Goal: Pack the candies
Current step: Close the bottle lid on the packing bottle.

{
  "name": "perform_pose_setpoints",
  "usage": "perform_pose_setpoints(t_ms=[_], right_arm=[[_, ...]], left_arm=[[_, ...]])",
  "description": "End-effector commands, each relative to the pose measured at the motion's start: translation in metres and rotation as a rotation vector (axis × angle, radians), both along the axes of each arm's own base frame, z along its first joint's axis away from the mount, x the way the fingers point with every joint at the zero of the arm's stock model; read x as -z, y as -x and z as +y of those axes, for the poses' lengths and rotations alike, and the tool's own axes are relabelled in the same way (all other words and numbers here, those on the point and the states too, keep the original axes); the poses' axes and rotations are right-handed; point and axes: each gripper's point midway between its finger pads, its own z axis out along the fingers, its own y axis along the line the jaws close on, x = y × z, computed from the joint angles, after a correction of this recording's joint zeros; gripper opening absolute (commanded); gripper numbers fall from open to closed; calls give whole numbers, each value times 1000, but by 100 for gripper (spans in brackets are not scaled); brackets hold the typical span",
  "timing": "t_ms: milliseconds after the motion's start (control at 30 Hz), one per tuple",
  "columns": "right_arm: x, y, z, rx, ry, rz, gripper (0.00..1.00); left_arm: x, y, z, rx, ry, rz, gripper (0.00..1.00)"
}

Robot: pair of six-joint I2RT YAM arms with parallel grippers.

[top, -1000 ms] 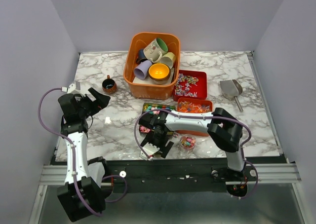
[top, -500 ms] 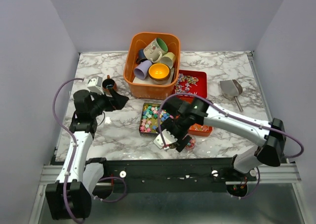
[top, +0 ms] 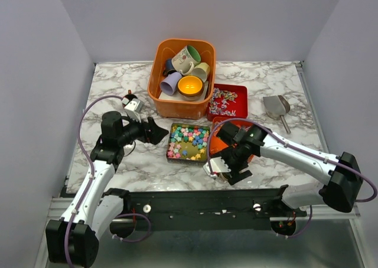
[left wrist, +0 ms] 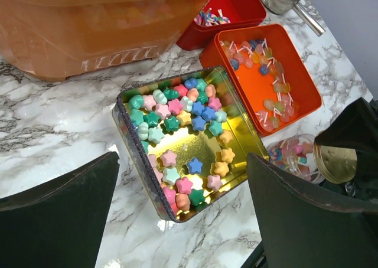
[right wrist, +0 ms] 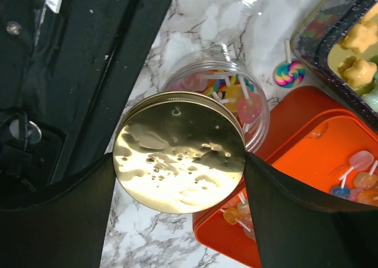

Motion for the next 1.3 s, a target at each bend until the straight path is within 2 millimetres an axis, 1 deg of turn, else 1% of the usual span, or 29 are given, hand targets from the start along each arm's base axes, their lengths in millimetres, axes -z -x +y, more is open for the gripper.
perform_pose_setpoints(t_ms=[0, 167, 333, 500, 700, 800, 1167, 1267], right_arm=[[3, -20, 10, 61, -26, -82, 79], [7, -29, 22, 68, -37, -85, 79], [11, -29, 27, 50, -30, -61, 79], [20, -27, 22, 37, -1, -46, 79], [24, -23, 17, 39, 24, -29, 79], [23, -19, 14, 28, 38, -12, 79], [16, -15, 14, 24, 44, 13, 80], [17, -15, 14, 27, 44, 12, 81]], left_arm=[[0, 8, -5, 49, 4, -10, 99], [1, 9, -5, 46, 4, -17, 99], [6, 14, -4, 48, 0, -8, 99], [9, 15, -3, 45, 0, -8, 99], [10, 17, -5, 53, 6, -9, 99], [10, 17, -5, 58, 8, -11, 99], [11, 19, -6, 60, 12, -11, 99], [13, 19, -5, 58, 13, -10, 99]])
